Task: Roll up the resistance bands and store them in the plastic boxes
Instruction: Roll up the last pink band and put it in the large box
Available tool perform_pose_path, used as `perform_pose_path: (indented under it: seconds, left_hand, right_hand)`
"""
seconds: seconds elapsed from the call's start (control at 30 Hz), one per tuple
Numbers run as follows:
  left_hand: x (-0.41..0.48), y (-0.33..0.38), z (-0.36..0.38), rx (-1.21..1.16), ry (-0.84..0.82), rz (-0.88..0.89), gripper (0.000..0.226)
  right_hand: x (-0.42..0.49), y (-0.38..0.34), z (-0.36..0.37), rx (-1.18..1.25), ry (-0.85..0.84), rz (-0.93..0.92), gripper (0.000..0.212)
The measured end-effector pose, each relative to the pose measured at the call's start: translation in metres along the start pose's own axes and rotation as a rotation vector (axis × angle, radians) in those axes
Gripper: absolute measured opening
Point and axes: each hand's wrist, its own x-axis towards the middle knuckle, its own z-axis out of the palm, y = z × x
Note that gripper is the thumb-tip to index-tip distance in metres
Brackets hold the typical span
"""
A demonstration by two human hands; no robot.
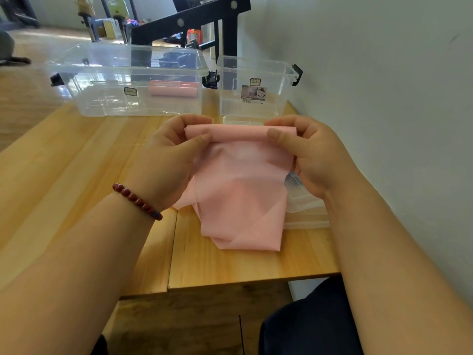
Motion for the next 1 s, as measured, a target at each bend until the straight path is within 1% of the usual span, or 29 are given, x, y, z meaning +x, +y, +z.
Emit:
perform_pose_path:
  seconds: [0.03,0.1,0.2,0.23,0.27,0.3,0.4,0.5,0.57,0.63,0.67,0.83,1.0]
  left_hand:
    - [-0.0002,0.0006,-0.0002,-0.007,-0.019,0.003,0.024]
    - [-0.0016,0.0019,-0.0014,-0.046,-0.059,-0.016,0.027]
    - [-0.0026,0.0007,-0.0041,-0.048,-0.112,-0.028,0.026]
    - [-0.003,0.0005,-0.004,-0.048,-0.119,-0.032,0.031]
    - [-0.0033,0.0002,-0.0039,-0.059,-0.113,-0.038,0.035]
    - [-0.0031,0.0001,-0.0033,-0.064,-0.099,-0.037,0.034]
    - [-0.0027,-0.0003,-0.0019,-0.019,-0.045,0.006,0.017]
    - [-0.0025,-0.0011,-0.0027,0.021,0.0,0.028,0.019]
    - [-0.003,-0.0008,-0.0032,0.048,0.004,0.034,0.022]
    - [-0.0033,-0.0011,-0.003,0.038,0.001,0.029,0.024]
    - [-0.0035,-0.0015,-0.0029,0.022,-0.004,0.023,0.025]
    - [-0.0053,-0.0012,-0.0034,-0.048,-0.092,-0.046,0.022]
    - [-0.0045,-0.0022,-0.0007,-0.013,-0.026,-0.017,0.016]
  right_hand:
    - [0.0004,0.0008,0.0,-0.025,0.017,-0.032,0.012]
    - [0.0008,0.001,0.0005,-0.043,0.028,-0.088,0.018]
    - [0.0014,-0.0006,-0.0009,-0.017,0.03,-0.125,0.028]
    - [0.0014,-0.0006,-0.0013,-0.01,0.028,-0.133,0.029]
    - [0.0015,-0.0006,-0.0018,-0.009,0.026,-0.138,0.03]
    - [0.0021,0.0002,-0.0026,-0.017,0.027,-0.142,0.03]
    - [0.0029,0.002,-0.0043,-0.024,-0.014,-0.133,0.03]
    - [0.0026,0.0014,-0.0049,-0.01,-0.107,-0.04,0.029]
    - [0.0018,0.0009,-0.0036,-0.027,-0.094,0.017,0.021]
    - [0.0018,0.002,-0.0022,-0.071,-0.051,0.014,0.011]
    - [0.002,0.0029,-0.0021,-0.097,-0.028,-0.007,0.011]
    - [0.0013,0.0014,-0.0039,-0.105,0.026,-0.112,0.022]
    - [0.0001,0.0005,-0.0023,-0.15,0.022,-0.143,0.03]
